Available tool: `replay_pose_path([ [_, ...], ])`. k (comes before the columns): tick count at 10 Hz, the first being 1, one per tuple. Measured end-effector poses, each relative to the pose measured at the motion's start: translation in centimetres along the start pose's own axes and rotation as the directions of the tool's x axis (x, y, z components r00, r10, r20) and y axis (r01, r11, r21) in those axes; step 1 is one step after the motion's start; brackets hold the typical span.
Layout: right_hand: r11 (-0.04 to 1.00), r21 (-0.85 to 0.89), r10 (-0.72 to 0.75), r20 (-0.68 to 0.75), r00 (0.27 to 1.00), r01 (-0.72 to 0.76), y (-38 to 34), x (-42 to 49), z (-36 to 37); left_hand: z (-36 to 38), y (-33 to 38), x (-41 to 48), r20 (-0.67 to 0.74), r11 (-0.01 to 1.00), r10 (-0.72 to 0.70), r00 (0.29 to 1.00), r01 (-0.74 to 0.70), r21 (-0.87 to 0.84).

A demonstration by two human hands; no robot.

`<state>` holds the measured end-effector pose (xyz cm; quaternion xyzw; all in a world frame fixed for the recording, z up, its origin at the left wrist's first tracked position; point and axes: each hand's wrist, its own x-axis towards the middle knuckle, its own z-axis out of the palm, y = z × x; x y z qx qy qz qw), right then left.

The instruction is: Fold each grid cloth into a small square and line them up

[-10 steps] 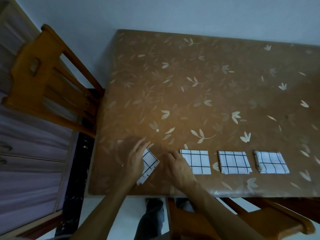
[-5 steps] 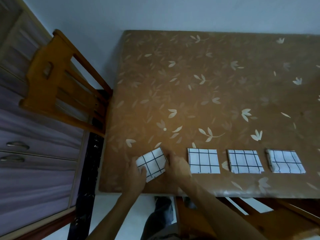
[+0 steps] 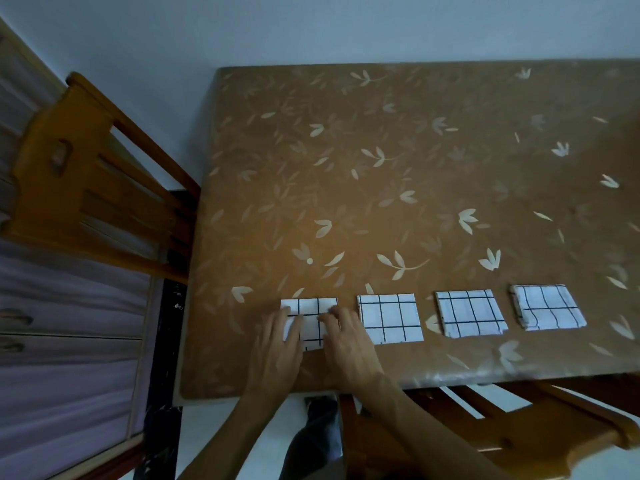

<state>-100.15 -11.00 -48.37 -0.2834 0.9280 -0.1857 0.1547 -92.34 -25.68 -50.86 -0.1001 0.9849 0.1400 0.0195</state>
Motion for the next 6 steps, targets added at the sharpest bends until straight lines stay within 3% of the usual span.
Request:
replay_pose_path([
  [1, 0.991, -0.056, -0.113, 0.191, 0.975, 0.126, -0.2, 0.6, 0.8, 1.0, -0.5, -0.4, 0.111, 0.992, 0.068, 0.992, -0.079, 0.098],
  [2, 0.993, -0.054, -0.083, 0.265, 0.961, 0.101, 0.6, 0.1, 1.1, 0.7, -0.4, -0.3, 0.131, 0.993, 0.058, 0.990, -0.071, 0.095],
  [3, 0.992, -0.085, -0.075, 0.203, 0.976, 0.094, 1.3, -0.6, 0.4, 0.1, -0.3, 0.2, 0.132, 0.994, 0.055, 0.990, -0.067, 0.086],
  [4, 0.987, -0.120, -0.076, 0.236, 0.969, 0.107, 1.5, -0.8, -1.5, -0.6, 0.0, 0.8, 0.132, 0.998, 0.016, 0.991, -0.024, 0.055],
  [6, 0.997, 0.075, 0.028, 0.052, 0.998, -0.032, 1.6, -2.4, -6.0, -4.0, 2.4, 2.2, 0.038, 0.994, 0.041, 0.998, -0.037, -0.099],
])
